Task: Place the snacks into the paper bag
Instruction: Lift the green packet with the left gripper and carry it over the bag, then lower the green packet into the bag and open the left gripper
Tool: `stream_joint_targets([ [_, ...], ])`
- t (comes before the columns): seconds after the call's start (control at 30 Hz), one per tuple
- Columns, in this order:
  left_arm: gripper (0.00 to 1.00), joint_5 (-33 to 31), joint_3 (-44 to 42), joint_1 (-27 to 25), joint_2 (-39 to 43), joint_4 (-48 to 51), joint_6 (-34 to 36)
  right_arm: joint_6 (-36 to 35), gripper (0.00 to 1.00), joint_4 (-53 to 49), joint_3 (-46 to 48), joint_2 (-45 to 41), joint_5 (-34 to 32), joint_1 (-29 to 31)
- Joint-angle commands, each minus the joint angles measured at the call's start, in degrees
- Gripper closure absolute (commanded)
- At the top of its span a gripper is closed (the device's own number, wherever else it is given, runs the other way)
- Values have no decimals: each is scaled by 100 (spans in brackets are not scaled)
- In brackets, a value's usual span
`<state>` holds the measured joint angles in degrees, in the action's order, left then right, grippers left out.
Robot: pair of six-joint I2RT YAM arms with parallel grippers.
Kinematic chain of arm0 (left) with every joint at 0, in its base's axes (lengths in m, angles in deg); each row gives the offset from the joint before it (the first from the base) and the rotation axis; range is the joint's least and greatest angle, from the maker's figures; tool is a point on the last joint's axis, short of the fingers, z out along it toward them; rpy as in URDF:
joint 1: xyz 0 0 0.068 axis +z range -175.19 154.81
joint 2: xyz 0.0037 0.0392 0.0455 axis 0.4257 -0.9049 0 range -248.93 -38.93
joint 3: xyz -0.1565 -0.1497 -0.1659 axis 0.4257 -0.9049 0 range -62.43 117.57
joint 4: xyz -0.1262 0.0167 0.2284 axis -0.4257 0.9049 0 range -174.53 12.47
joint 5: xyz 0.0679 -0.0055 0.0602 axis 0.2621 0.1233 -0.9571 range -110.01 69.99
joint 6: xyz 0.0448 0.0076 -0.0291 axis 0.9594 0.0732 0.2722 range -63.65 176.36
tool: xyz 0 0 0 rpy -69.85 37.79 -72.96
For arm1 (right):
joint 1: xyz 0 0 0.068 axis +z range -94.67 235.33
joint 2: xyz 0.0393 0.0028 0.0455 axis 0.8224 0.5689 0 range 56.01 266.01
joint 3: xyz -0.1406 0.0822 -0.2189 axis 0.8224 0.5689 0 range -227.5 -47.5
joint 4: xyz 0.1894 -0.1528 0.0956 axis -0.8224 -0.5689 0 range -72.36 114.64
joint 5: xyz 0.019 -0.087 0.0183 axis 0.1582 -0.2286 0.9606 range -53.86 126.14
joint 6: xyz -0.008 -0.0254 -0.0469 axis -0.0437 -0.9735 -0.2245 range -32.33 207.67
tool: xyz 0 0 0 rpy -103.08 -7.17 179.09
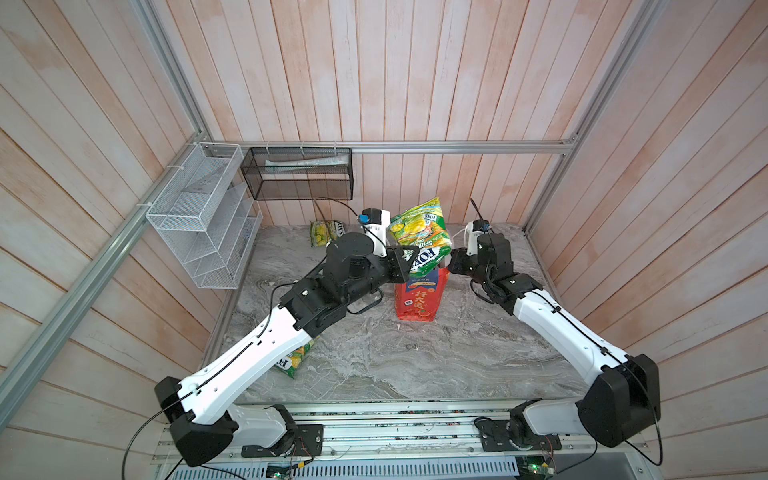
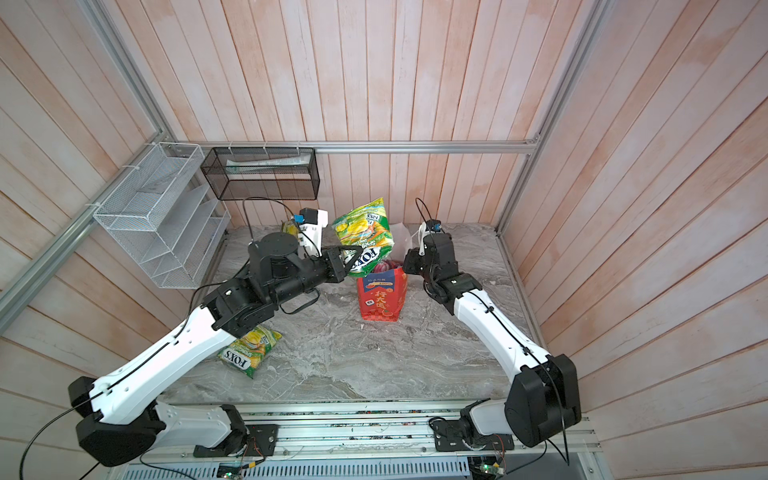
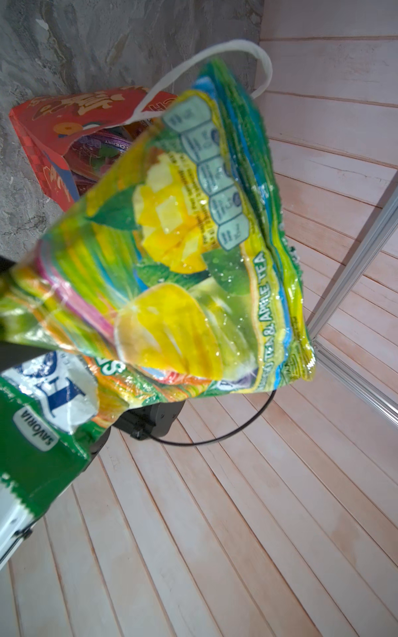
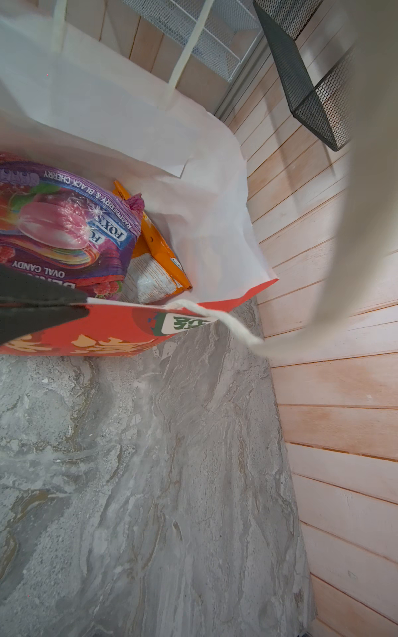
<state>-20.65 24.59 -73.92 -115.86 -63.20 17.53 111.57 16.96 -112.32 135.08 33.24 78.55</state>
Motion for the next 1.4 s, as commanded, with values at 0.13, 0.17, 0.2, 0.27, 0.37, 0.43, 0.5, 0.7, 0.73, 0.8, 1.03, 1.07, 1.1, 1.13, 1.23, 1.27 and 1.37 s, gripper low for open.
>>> stream_joint_targets([
  [0.13, 100, -614, 956, 10, -994, 185, 631, -85, 100, -140, 100, -41, -47, 51],
  [0.17, 100, -676, 1095, 17, -1163, 262, 703, -84, 100, -137, 96, -36, -47, 55],
  [0.2, 100, -690, 1246, 43, -1336, 331, 760, -81, 100, -137, 94, -32, -45, 52],
  [0.27, 100, -719, 1627, 74, -1700, 581, 870, -82, 100, -139, 94, -39, -45, 51],
  [0.37, 100, -849, 2331, 115, -2292, 1083, 1075, -81, 100, -142, 95, -54, -59, 51],
  [0.43, 100, -886, 2726, 149, -2628, 1329, 1209, -86, 100, -139, 101, -58, -64, 51],
  [0.5, 100, -1010, 3107, 195, -2962, 1580, 1306, -81, 100, -144, 94, -49, -62, 54],
  [0.7, 100, -615, 4108, 503, -3779, 2451, 1412, -85, 100, -137, 96, -33, -59, 51],
  [0.73, 100, -559, 4183, 558, -3854, 2554, 1381, -82, 100, -137, 94, -32, -55, 51],
  [0.8, 100, -467, 4203, 631, -3949, 2696, 1354, -85, 100, -140, 99, -32, -61, 52],
  [1.03, 100, -351, 4385, 686, -4293, 3280, 1492, -85, 100, -144, 100, -36, -69, 62],
  [1.07, 100, -312, 4439, 687, -4361, 3369, 1513, -79, 100, -137, 98, -32, -71, 60],
  [1.1, 100, -274, 4471, 684, -4405, 3412, 1538, -82, 100, -137, 99, -23, -66, 60],
  [1.13, 100, -238, 4488, 682, -4454, 3429, 1562, -80, 100, -138, 100, -10, -63, 59],
  [1.23, 100, -240, 4699, 689, -4654, 3554, 1608, -89, 100, -150, 83, 3, -64, 76],
  [1.27, 100, -258, 4839, 685, -4739, 3630, 1618, -89, 100, -147, 83, -5, -71, 76],
  [1.37, 97, -341, 5145, 689, -4921, 3728, 1637, -92, 100, -137, 96, -24, -79, 73],
])
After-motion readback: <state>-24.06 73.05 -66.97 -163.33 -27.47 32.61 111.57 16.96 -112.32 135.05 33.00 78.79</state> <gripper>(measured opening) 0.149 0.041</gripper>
